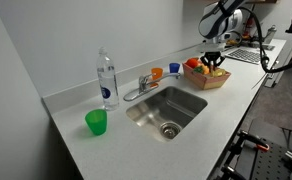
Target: Remove the banana plushie from the box and put it on the counter
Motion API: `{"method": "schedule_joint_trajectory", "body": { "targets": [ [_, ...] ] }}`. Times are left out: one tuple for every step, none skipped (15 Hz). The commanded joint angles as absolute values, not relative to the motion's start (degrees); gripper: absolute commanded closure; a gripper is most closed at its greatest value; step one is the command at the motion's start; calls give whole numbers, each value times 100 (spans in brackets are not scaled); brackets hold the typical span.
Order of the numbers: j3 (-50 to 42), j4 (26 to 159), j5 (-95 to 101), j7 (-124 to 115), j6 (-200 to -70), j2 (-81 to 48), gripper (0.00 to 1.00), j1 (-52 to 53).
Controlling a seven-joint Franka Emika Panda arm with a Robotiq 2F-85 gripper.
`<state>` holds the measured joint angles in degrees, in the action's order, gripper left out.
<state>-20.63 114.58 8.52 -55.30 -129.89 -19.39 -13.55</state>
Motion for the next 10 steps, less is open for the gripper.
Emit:
{"method": "schedule_joint_trajectory", "body": {
  "targets": [
    [-1949,11376,480,-5066,-12775,-1610,100,-1425],
    [-1919,11337,358,-4959,-12727,-1558,100,-1431],
    [-1891,11303,238,-4848,-12678,-1500,100,-1434],
    [-1864,11267,115,-4734,-12629,-1451,99,-1438],
    [-1844,11231,4,-4629,-12573,-1409,99,-1440],
    [-1818,11188,-128,-4511,-12480,-1365,99,-1449],
    [-1798,11140,-241,-4407,-12398,-1332,99,-1453],
    [-1771,11085,-369,-4295,-12291,-1283,99,-1459],
    [-1749,11035,-476,-4198,-12193,-1241,99,-1461],
    [-1726,10974,-595,-4086,-12072,-1204,99,-1465]
  ]
}}
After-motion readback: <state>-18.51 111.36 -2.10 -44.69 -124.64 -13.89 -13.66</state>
